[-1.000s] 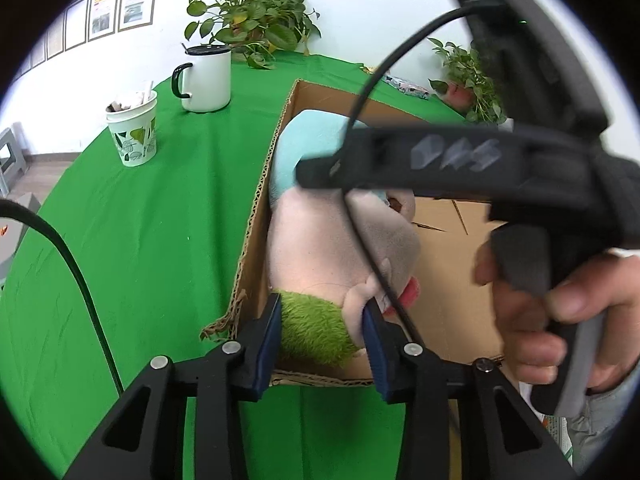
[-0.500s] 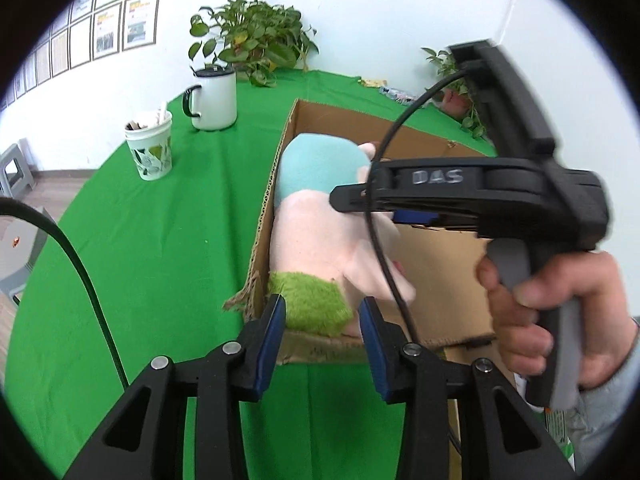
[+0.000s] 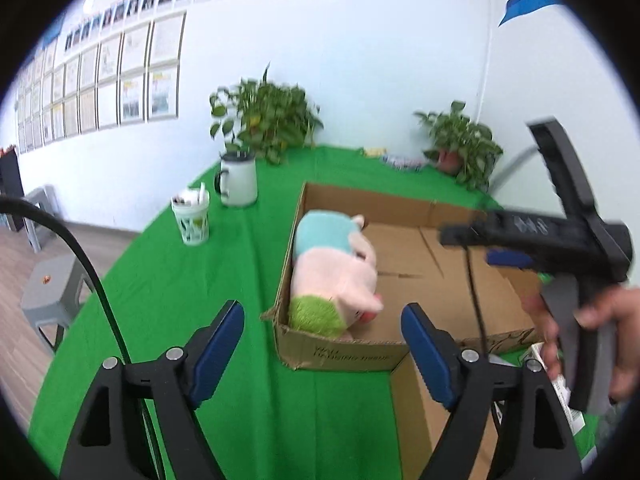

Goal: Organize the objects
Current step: 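Lower the plush pig into the box and open the right gripper, then grasp the long brown cardboard box with the left gripper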

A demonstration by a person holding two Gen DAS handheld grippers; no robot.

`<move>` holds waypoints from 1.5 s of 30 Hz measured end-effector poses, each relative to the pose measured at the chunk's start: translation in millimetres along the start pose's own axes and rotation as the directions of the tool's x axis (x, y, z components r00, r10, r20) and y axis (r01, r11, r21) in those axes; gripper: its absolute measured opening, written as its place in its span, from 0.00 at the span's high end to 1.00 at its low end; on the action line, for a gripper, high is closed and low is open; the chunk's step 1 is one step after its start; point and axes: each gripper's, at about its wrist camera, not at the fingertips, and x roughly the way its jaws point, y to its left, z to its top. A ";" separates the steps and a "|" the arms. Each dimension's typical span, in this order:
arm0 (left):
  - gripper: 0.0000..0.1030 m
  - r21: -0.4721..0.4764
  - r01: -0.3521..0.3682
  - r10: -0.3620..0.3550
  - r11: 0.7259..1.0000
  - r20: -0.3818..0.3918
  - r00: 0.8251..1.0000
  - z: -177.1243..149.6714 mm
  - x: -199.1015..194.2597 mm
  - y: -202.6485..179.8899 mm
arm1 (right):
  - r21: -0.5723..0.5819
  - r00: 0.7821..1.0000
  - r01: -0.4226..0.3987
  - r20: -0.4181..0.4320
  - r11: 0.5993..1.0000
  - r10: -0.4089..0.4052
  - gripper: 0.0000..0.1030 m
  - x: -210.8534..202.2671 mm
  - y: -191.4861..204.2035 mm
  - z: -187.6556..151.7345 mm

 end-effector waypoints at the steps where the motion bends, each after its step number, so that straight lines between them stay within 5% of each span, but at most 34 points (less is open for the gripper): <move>1: 0.22 0.015 0.003 -0.004 1.000 0.017 1.000 0.2 -4.7 -5.2 | 0.002 0.999 0.024 0.023 1.000 -0.024 0.01 -19.3 -6.8 -9.5; 6: 0.21 0.058 0.058 -0.061 0.997 0.049 0.997 6.8 -16.7 -32.0 | 0.029 0.976 0.187 0.106 0.982 -0.189 0.01 -90.8 -35.2 -64.0; 13: 0.22 0.089 0.114 -0.114 0.989 0.003 0.993 1.8 -20.3 -67.0 | -0.006 0.950 0.278 0.152 0.960 -0.274 0.01 -143.8 -43.3 -122.1; 16: 0.22 0.094 0.140 -0.140 0.986 -0.011 0.990 -5.8 -24.0 -72.7 | -0.013 0.949 0.283 0.148 0.959 -0.278 0.11 -150.6 -43.1 -132.8; 18: 0.41 0.096 0.164 -0.162 0.982 -0.026 0.986 -10.0 -25.0 -74.3 | -0.026 0.950 0.288 0.135 0.957 -0.282 0.26 -152.6 -42.6 -139.4; 20: 1.00 0.107 0.188 -0.181 0.976 -0.069 0.981 -13.7 -21.6 -76.9 | -0.035 0.945 0.307 0.132 0.951 -0.300 0.59 -144.4 -38.8 -139.4; 22: 0.98 0.113 0.204 -0.195 0.972 -0.079 0.978 -17.8 -22.9 -78.2 | -0.045 0.941 0.321 0.127 0.946 -0.313 0.68 -139.5 -36.5 -141.3; 25: 0.97 0.125 0.199 -0.194 0.972 -0.053 0.980 -19.3 -29.5 -80.9 | -0.055 0.944 0.312 0.130 0.949 -0.303 0.69 -137.3 -34.8 -142.2; 27: 0.69 0.105 0.202 -0.197 0.974 -0.054 0.979 -17.2 -29.3 -78.9 | -0.052 0.947 0.302 0.132 0.952 -0.294 0.63 -138.9 -34.9 -141.3; 28: 0.36 0.087 0.213 -0.209 0.973 -0.054 0.976 -16.3 -28.9 -76.4 | -0.048 0.953 0.287 0.119 0.957 -0.279 0.40 -138.0 -35.6 -139.7; 29: 0.20 0.059 0.222 -0.220 0.973 -0.043 0.975 -15.7 -29.2 -72.5 | -0.046 0.959 0.267 0.108 0.963 -0.261 0.10 -137.1 -36.5 -138.6; 30: 0.20 0.040 0.226 -0.224 0.973 -0.031 0.974 -15.7 -30.3 -69.6 | -0.043 0.967 0.239 0.099 0.970 -0.234 0.00 -136.5 -37.6 -137.5; 37: 0.20 -0.003 0.287 -0.286 0.958 -0.127 0.950 -27.8 -24.4 -57.8 | -0.108 0.997 0.072 0.010 0.991 -0.072 0.01 -135.7 -37.7 -161.1; 40: 0.20 -0.063 0.361 -0.366 0.931 -0.191 0.911 -40.1 -17.3 -51.2 | -0.136 0.997 -0.052 -0.072 0.989 0.042 0.01 -128.1 -24.6 -179.1; 42: 0.20 -0.124 0.412 -0.430 0.903 -0.248 0.868 -49.7 -8.4 -47.7 | -0.158 0.986 -0.140 -0.116 0.977 0.122 0.01 -122.4 -9.7 -192.3; 45: 0.20 -0.193 0.437 -0.477 0.879 -0.299 0.826 -63.8 3.4 -43.2 | -0.170 0.972 -0.193 -0.166 0.966 0.165 0.01 -111.5 8.1 -206.6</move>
